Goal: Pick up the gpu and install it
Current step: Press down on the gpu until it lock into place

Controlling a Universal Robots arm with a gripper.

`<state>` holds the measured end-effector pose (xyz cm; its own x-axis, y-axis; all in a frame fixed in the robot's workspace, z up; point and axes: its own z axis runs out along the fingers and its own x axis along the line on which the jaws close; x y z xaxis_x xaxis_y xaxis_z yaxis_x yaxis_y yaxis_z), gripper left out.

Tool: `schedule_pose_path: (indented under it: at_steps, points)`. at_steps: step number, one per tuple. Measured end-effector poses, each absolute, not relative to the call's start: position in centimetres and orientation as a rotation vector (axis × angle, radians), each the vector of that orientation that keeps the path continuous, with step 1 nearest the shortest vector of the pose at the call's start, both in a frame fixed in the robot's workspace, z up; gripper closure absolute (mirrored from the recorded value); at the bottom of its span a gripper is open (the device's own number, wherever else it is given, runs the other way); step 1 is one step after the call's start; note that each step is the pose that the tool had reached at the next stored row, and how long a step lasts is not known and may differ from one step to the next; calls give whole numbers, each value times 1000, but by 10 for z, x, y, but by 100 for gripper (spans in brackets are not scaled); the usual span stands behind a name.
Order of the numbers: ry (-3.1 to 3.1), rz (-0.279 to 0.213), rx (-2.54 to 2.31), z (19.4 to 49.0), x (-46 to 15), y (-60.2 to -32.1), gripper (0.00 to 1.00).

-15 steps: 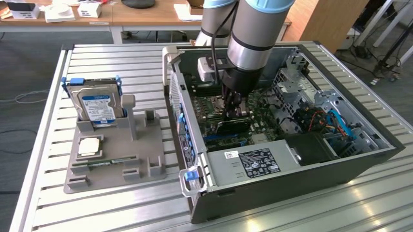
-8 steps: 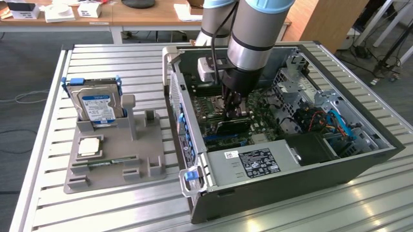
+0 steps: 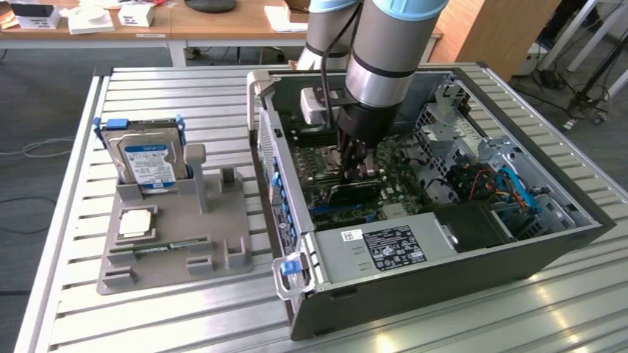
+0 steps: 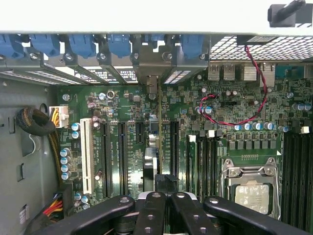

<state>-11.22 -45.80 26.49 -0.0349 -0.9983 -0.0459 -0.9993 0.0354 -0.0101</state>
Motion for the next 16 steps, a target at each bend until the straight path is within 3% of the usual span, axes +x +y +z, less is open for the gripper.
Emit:
schedule_pose_path:
  at_steps: [16]
  points:
    - [2231,38,-2154,264,-112,-458,89]
